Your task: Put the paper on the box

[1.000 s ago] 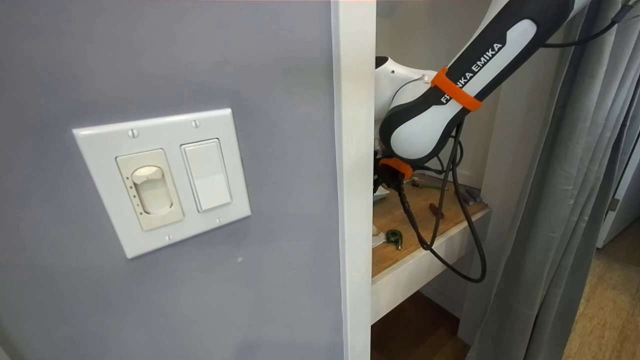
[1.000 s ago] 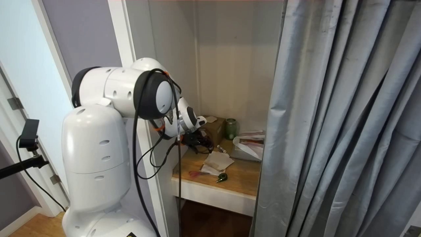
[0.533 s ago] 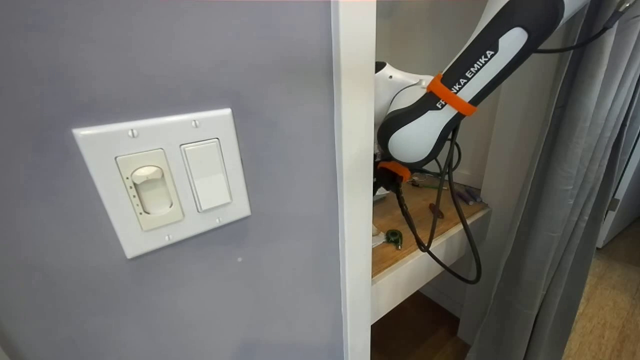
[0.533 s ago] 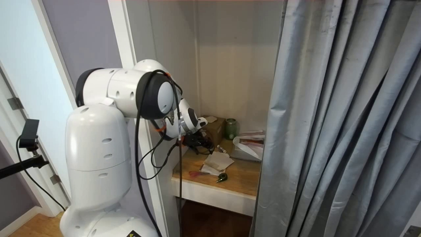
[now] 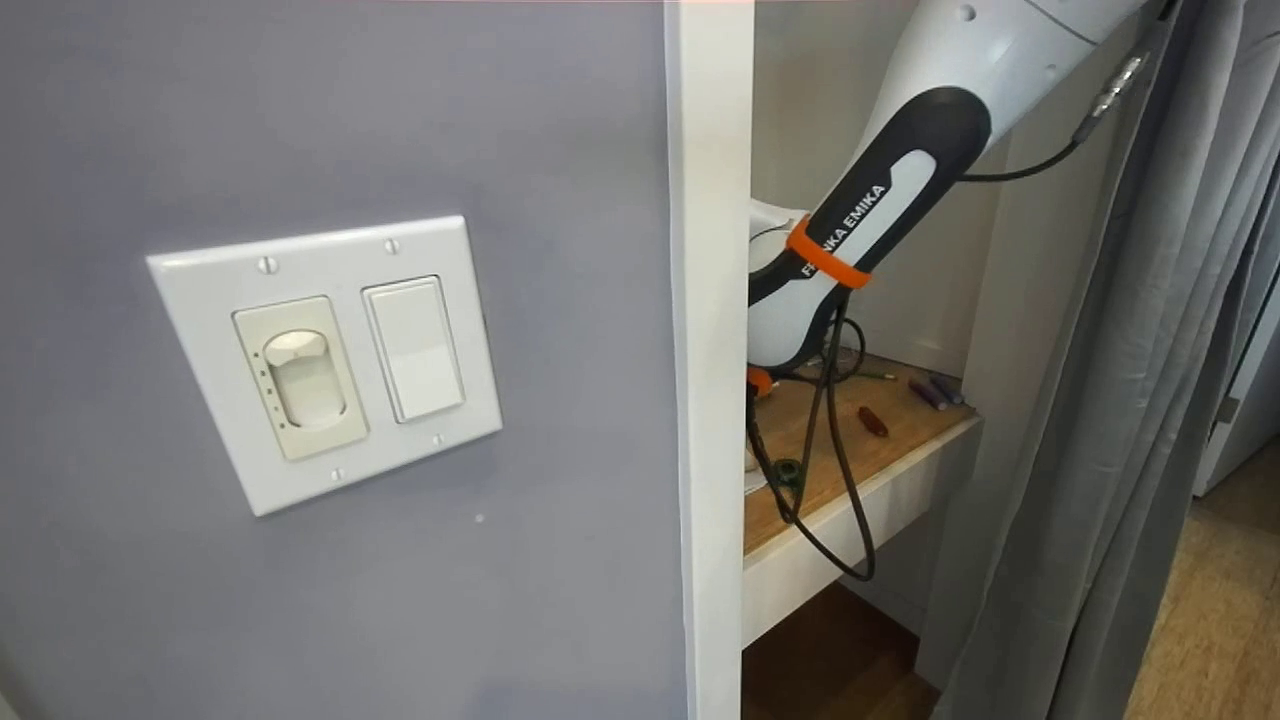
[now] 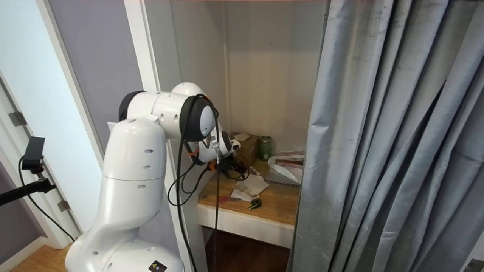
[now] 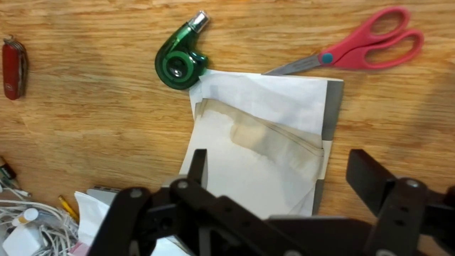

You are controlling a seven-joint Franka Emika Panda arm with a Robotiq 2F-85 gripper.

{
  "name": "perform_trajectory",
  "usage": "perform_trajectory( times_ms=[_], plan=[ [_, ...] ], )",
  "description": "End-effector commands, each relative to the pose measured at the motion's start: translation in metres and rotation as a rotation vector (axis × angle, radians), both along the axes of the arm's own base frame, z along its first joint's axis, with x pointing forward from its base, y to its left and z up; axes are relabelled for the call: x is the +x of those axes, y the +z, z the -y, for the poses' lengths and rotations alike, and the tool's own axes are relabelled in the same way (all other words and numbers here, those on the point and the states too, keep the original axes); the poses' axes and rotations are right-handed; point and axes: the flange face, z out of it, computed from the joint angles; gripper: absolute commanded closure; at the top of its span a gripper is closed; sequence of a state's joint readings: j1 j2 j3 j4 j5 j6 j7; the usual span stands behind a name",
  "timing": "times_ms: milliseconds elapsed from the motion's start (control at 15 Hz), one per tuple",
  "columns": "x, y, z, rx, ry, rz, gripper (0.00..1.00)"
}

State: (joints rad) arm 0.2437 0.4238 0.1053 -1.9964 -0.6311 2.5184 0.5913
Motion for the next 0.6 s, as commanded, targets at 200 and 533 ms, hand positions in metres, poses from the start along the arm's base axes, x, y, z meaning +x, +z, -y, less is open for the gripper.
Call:
perform_trajectory(
  times_ms=[200,533],
  plan=[
    [0.034,-0.044,-0.041,-0.015,0.033,0.001,0.00],
    [0.047,-0.068,-0.054,-0.025,0.043,-0.012,0.00]
  ],
)
